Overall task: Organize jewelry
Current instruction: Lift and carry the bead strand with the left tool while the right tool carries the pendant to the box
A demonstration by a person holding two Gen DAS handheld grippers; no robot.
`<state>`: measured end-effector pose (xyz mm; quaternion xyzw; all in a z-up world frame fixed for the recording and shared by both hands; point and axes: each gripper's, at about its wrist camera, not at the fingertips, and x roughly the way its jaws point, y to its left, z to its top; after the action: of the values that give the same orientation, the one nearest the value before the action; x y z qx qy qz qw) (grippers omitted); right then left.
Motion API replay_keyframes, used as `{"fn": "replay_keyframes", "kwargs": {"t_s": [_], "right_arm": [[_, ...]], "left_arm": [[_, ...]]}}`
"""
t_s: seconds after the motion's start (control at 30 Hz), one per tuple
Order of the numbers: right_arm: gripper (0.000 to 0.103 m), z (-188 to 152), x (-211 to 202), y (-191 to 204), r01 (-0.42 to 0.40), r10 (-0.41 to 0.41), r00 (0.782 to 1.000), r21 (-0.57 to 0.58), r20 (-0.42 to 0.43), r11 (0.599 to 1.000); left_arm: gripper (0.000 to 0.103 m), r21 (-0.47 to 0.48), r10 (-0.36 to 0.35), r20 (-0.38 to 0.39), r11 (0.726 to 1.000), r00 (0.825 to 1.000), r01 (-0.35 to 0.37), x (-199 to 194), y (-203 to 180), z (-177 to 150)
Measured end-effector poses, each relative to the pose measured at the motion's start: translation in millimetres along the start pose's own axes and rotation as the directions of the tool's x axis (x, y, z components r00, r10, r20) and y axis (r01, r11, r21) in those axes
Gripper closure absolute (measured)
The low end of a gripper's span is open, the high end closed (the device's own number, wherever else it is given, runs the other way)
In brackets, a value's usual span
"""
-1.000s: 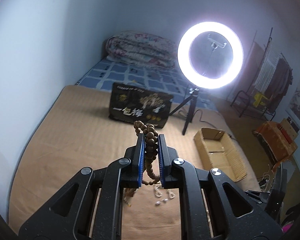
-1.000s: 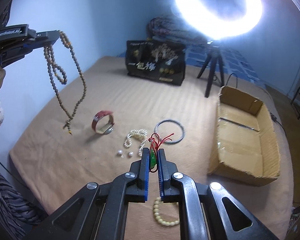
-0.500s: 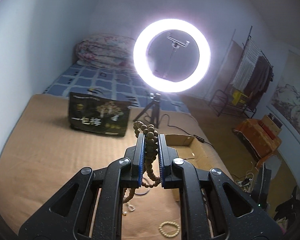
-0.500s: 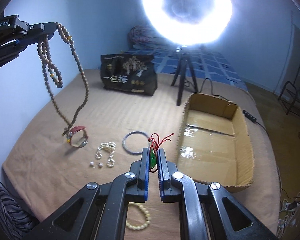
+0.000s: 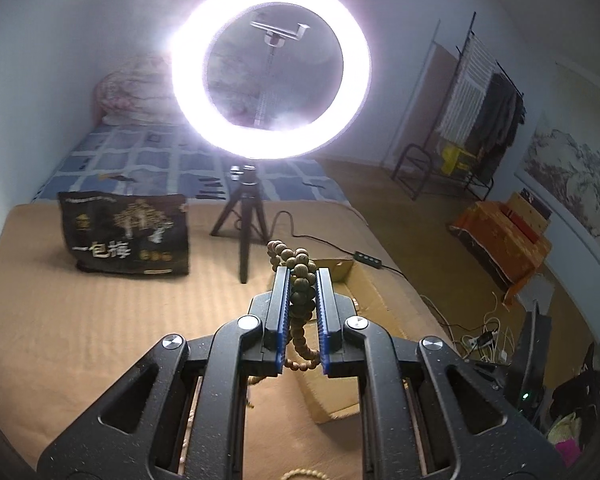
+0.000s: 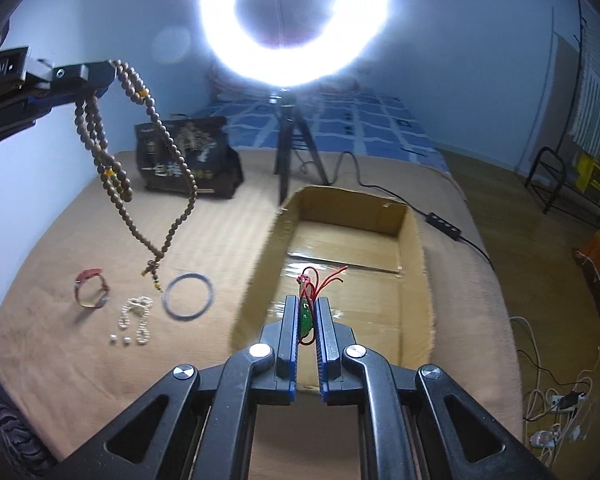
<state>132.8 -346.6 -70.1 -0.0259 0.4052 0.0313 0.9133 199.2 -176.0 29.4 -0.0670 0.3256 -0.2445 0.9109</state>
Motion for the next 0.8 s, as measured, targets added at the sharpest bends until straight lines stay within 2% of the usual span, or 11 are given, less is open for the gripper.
{"fn": "replay_keyframes", "kwargs": {"t_s": [0.4,0.57,0.8], "right_arm": [[0.098,-5.6,24.6,-41.9,0.031,-0.03,0.999,0.03,-0.033,0.999],[0.098,-9.2,37.3,-52.3,0.026,-0.024,0.998,0.053,-0.054,0.998],[0.098,-15.1,52.6,-60.1,0.021,-0.015,0.997,0.063,-0.081,0.998]], "left_arm": [[0.093,0.049,-0.049,-0.025,0.998,0.999,0.05,51.8,-48.6,21.2],[0.093,0.06,-0.052,-0.08,0.997,0.995,0.057,84.5,-56.6,13.4],[0.093,0.06,-0.004,-0.162,0.998,0.987,0.014,126.3,-48.9,-8.5]]}}
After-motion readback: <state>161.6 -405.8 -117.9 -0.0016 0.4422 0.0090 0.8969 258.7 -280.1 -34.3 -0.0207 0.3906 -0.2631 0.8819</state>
